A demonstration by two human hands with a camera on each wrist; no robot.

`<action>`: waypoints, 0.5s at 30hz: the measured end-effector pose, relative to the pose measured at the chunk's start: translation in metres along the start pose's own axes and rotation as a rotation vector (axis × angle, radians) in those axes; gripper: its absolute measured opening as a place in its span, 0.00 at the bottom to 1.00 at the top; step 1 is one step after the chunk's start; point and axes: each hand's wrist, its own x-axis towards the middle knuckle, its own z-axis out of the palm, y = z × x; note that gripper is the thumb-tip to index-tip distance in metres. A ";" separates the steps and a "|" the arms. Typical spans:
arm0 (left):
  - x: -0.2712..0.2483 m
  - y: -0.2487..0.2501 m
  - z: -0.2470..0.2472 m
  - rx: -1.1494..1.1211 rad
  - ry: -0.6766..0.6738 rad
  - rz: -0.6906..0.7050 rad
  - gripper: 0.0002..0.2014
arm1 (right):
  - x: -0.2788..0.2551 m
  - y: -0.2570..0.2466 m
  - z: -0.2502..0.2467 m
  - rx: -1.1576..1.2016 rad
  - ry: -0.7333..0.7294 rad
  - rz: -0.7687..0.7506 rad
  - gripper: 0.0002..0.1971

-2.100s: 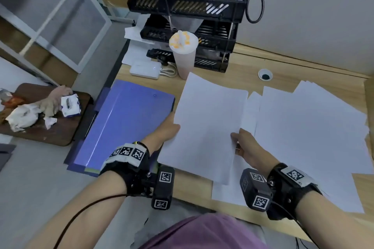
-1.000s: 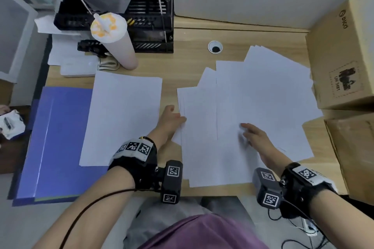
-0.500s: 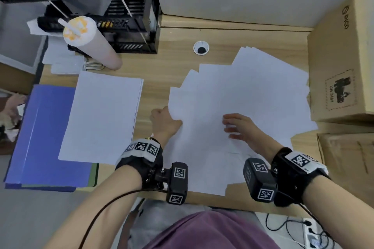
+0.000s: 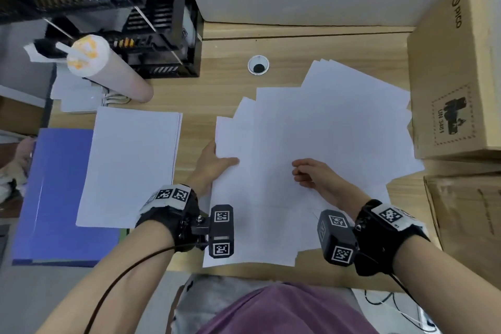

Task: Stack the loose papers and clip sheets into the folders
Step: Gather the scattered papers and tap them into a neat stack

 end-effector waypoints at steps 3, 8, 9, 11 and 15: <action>-0.005 0.006 -0.011 -0.082 -0.091 0.013 0.23 | 0.005 0.003 0.004 -0.013 0.035 0.000 0.15; -0.020 0.026 -0.025 -0.021 -0.208 0.124 0.18 | 0.015 0.005 0.016 0.020 0.122 -0.004 0.26; -0.024 0.031 -0.028 0.003 -0.219 0.168 0.17 | 0.017 0.003 0.019 0.037 0.151 -0.010 0.28; -0.033 0.044 -0.036 0.059 -0.237 0.263 0.12 | 0.020 0.000 0.021 0.057 0.225 -0.014 0.29; -0.054 0.068 -0.069 0.072 -0.274 0.438 0.10 | 0.019 0.011 0.021 -0.074 0.271 0.002 0.30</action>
